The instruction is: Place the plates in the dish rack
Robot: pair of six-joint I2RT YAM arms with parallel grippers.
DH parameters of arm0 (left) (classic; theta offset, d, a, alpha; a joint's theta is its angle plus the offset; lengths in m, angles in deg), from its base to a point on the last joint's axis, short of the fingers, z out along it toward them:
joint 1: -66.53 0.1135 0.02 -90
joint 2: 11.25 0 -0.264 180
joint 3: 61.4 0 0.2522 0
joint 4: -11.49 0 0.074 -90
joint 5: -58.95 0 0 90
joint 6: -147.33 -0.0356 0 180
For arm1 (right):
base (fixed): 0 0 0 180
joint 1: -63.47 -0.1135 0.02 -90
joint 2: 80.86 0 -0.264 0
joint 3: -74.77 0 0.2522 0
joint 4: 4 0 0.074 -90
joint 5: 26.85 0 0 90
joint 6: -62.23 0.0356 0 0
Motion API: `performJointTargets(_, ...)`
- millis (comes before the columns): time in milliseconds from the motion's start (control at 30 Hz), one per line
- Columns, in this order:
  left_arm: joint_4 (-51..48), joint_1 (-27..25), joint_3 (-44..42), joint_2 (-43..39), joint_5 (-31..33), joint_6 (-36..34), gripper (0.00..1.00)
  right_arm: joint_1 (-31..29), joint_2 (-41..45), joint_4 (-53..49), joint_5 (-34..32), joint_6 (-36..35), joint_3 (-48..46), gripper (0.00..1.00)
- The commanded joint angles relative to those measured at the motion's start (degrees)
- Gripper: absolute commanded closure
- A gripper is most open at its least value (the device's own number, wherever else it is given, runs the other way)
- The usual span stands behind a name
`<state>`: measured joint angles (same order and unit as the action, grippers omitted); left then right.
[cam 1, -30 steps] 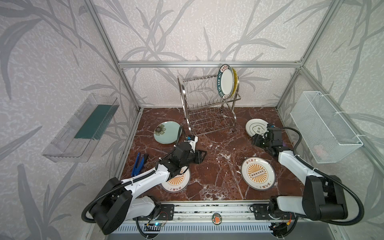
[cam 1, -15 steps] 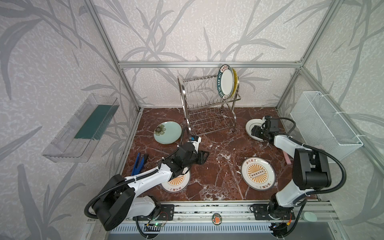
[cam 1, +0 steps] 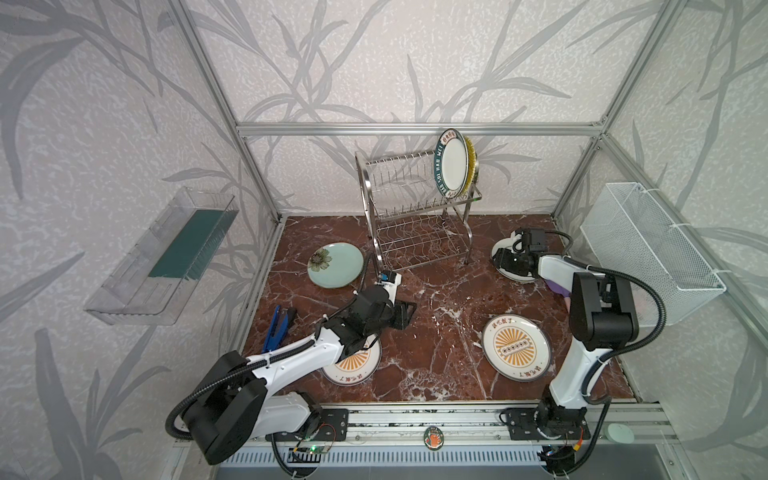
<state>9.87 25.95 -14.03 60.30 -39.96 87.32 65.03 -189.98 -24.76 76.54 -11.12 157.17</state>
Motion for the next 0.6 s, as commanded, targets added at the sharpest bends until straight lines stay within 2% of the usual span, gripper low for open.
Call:
performJointTargets(0, -1.3, -0.3, 0.8, -1.5, 1.5, -1.5, 0.56, 0.1, -1.4, -2.8, 2.2, -1.0, 1.8, 0.34)
performJointTargets(567, -3.1, -0.3, 0.3, -4.1, 3.5, -2.6, 0.56, -0.2, -1.8, -8.2, 5.1, -3.8, 2.6, 0.33)
